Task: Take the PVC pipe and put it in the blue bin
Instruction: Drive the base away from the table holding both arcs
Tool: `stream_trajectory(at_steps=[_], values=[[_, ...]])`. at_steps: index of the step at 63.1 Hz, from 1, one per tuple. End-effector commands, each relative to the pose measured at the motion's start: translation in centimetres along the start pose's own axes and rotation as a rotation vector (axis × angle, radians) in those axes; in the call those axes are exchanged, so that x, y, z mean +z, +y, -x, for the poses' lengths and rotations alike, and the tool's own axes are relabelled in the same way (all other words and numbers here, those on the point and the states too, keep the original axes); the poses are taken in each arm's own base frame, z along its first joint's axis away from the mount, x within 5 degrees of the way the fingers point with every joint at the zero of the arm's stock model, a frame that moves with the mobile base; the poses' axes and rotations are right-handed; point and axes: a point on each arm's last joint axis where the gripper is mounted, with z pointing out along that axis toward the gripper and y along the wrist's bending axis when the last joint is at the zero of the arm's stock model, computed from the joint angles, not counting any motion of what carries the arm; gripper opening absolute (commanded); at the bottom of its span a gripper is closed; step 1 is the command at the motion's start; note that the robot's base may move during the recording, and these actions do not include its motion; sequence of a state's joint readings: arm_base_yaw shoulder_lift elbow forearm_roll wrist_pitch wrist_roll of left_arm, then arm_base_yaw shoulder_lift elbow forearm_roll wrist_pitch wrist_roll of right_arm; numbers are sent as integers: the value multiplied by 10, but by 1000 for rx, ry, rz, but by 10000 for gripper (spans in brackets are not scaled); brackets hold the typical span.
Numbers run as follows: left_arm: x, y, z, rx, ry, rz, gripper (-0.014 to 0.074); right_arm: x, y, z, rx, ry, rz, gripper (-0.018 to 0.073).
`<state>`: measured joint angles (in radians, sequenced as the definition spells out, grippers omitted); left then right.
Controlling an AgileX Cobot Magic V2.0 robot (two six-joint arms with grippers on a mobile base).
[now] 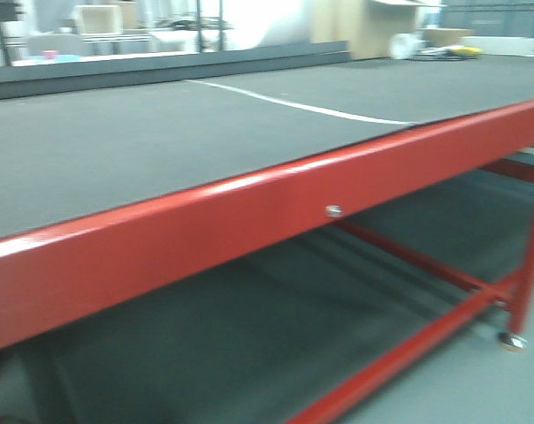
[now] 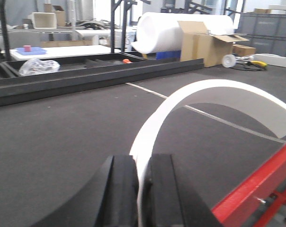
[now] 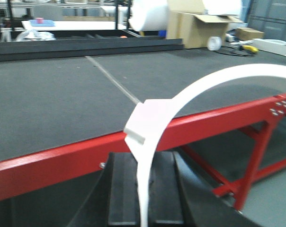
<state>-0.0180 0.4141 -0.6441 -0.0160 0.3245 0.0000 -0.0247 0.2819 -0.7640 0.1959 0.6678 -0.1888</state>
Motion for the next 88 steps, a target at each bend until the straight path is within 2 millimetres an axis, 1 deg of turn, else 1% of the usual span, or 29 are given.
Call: stream_trajectory(at_steps=[1, 88], values=[[-2, 0, 4, -2, -41, -5, -111, -1, -1, 2, -12, -26, -12, -155], [-2, 0, 4, -2, -41, -5, -111, -1, -1, 2, -12, -26, -12, -155]])
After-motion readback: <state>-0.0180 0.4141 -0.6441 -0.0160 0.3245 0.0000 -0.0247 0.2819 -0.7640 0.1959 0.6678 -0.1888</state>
